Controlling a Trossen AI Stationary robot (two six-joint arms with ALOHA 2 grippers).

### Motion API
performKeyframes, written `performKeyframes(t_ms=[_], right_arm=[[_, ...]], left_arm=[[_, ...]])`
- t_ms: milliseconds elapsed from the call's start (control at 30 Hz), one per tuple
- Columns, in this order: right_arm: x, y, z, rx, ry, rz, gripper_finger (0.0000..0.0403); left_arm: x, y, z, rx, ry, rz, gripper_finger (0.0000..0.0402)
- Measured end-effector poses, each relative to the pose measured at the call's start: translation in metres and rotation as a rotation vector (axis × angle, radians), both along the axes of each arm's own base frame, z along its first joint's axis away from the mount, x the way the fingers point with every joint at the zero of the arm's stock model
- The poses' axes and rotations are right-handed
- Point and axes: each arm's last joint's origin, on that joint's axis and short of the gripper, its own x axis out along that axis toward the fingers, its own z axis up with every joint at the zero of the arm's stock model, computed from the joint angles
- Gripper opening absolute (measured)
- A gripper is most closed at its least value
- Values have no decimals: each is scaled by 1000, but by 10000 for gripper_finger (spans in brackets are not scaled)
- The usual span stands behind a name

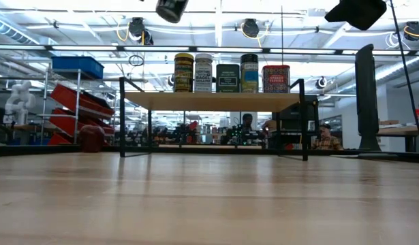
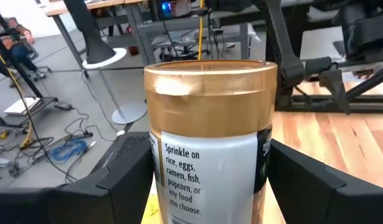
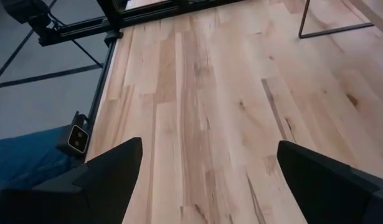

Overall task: Shelf spices
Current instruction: Put the brown seasoning bottle on the shelf

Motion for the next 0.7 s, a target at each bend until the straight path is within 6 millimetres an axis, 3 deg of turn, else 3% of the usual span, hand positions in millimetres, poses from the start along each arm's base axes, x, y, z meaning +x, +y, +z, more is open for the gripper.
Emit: performKeyframes(t_ms=[167, 333, 700], right_arm=[[1, 1, -1, -4, 4, 1, 361], [3, 2, -3, -4, 14, -2, 361], [5, 3, -5, -13, 25, 0, 361]], left_arm=[[-8, 11, -8, 12, 31, 36, 283], [-20, 27, -33, -6, 38, 103, 283], [-51, 39, -83, -39, -146, 31, 283]])
